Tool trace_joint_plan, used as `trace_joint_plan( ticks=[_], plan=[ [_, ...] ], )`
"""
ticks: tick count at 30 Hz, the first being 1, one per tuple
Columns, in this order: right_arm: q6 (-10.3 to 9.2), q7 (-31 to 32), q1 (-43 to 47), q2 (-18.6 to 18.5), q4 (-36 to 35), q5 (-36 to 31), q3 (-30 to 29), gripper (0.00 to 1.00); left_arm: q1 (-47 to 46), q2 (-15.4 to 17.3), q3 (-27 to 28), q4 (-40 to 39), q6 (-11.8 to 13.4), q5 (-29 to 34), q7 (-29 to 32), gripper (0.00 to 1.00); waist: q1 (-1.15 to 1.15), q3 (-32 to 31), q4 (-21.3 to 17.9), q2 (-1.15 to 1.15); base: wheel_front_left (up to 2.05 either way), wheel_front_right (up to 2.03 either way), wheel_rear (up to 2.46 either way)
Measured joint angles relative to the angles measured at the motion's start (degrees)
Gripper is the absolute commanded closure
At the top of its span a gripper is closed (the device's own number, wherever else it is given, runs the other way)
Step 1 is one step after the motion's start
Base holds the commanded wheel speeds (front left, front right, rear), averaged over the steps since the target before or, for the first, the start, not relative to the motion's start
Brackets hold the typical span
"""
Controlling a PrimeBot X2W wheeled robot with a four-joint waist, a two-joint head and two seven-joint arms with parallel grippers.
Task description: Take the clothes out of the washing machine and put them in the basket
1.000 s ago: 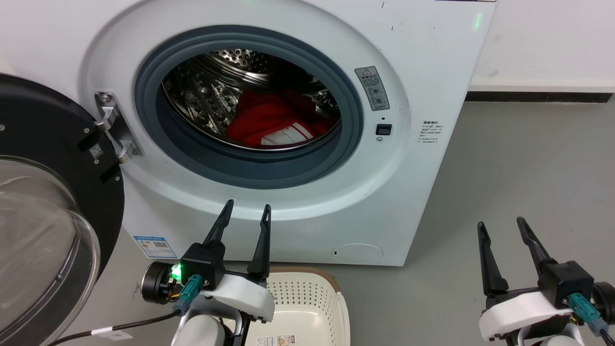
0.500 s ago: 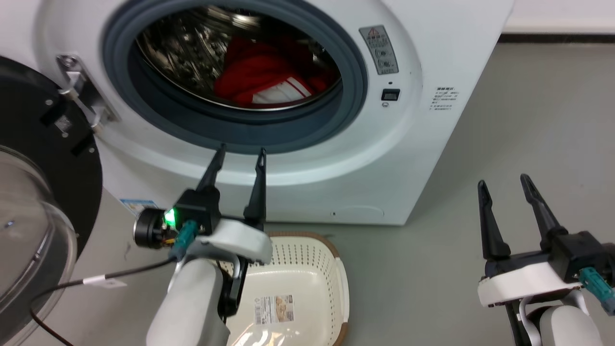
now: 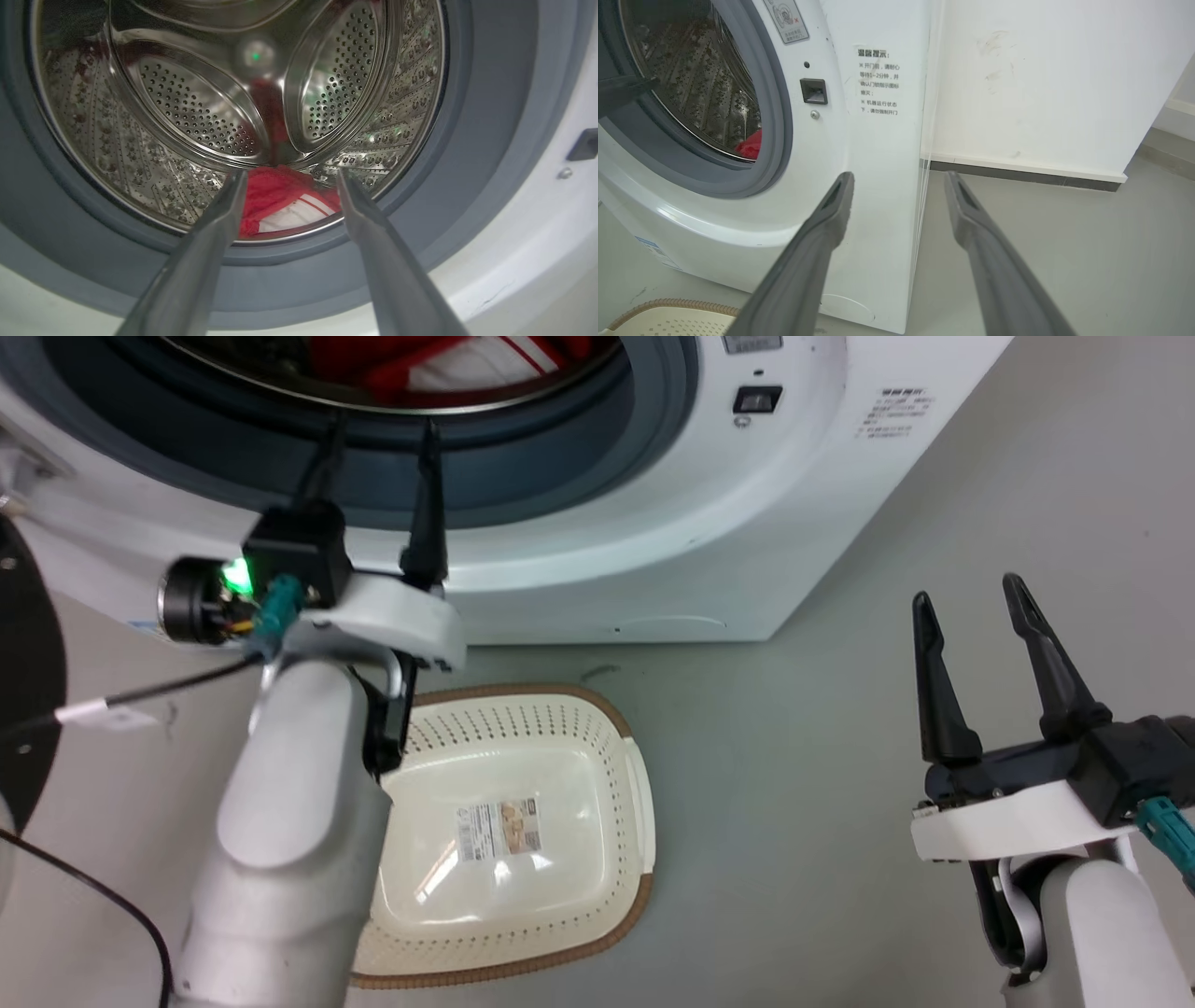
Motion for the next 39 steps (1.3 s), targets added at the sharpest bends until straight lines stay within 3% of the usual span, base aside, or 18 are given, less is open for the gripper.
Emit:
trace_joint_plan(
  ticks=[18, 28, 39],
  plan=[
    [0.01, -0.91, -3.88, -0.02, -0.02, 3.92, 4.65, 0.00, -25.79, 8.90, 2.29, 23.03, -1.41, 2.48, 0.81, 0.00, 0.00, 11.79, -8.07, 0.00, 0.00, 0.00, 0.00],
    [0.01, -0.97, -6.06, -0.02, -1.62, 6.86, 7.20, 0.00, -41.70, 14.17, 0.38, 33.32, -2.68, 4.48, 11.43, 0.00, 0.00, 16.60, -11.68, 0.00, 0.00, 0.00, 0.00],
    [0.01, -0.97, -7.90, -0.02, -3.26, 9.27, 10.35, 0.00, -53.88, 18.46, -2.08, 40.80, -4.42, 6.02, 28.69, 0.00, -0.01, 21.71, -15.36, 0.00, 0.00, 0.00, 0.00]
  ],
)
